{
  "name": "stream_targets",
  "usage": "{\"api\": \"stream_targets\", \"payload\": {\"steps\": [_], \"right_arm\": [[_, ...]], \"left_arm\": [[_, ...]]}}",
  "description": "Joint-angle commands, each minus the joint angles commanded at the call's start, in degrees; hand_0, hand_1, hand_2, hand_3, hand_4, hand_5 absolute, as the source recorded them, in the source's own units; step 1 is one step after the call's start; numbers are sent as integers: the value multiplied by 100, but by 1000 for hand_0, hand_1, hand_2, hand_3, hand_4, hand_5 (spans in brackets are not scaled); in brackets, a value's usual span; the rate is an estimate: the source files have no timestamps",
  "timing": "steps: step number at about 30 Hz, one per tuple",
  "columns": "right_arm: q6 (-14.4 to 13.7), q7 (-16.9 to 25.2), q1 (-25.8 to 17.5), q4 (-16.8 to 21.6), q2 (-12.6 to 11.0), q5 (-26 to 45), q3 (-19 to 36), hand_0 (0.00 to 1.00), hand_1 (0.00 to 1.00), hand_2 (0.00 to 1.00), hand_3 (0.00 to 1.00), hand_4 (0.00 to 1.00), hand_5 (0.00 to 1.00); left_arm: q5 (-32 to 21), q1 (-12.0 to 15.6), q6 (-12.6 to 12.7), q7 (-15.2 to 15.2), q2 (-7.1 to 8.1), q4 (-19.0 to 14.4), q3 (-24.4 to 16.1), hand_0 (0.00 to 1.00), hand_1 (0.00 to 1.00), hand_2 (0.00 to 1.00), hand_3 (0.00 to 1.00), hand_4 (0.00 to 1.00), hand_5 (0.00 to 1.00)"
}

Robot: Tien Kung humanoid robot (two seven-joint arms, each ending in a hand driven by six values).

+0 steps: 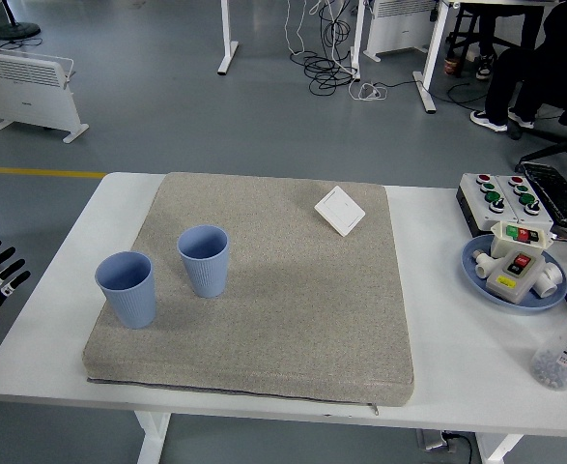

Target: Push cup pick cup insert cup

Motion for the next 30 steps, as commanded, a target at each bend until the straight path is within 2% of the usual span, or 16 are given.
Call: {"api": "stream_targets", "payload": {"steps": [4, 8, 14, 18, 19, 24, 25, 30], "right_arm": [[-3, -1, 17, 0, -1, -31, 16, 778, 693, 694, 572, 141, 471], [-11, 6, 34, 0, -2, -52, 34, 777, 692, 694, 571, 140, 472], [-24, 0, 38, 0, 8, -122, 65, 777, 691, 693, 571, 139, 472], [-28, -6, 34, 0, 12, -132, 64, 777, 691, 693, 571, 139, 472], [-29, -10, 33, 0, 14, -135, 62, 776, 690, 693, 570, 138, 472], [-29, -15, 28, 0, 12, -131, 52, 776, 690, 693, 570, 138, 472], [-28, -16, 27, 0, 13, -130, 50, 776, 690, 693, 570, 137, 473], [-22, -19, 23, 0, 5, -121, 34, 776, 690, 693, 570, 137, 473]], "left_arm": [[14, 164, -115, -56, 61, -59, 159, 432, 494, 467, 500, 607, 998], [348, 385, -259, -71, 118, -151, 409, 425, 490, 466, 488, 611, 998], [513, 518, -442, -91, 102, -180, 649, 451, 491, 468, 487, 611, 998], [782, 526, -495, -101, 77, -206, 764, 451, 491, 468, 487, 611, 998], [800, 519, -504, -114, 70, -226, 809, 531, 504, 471, 491, 604, 998], [939, 477, -531, -191, 34, -290, 1000, 531, 504, 471, 491, 604, 998], [1051, 462, -533, -224, 19, -306, 1040, 564, 519, 476, 494, 597, 998], [1769, 375, -520, -428, 20, -305, 1273, 564, 519, 476, 494, 597, 998]]}}
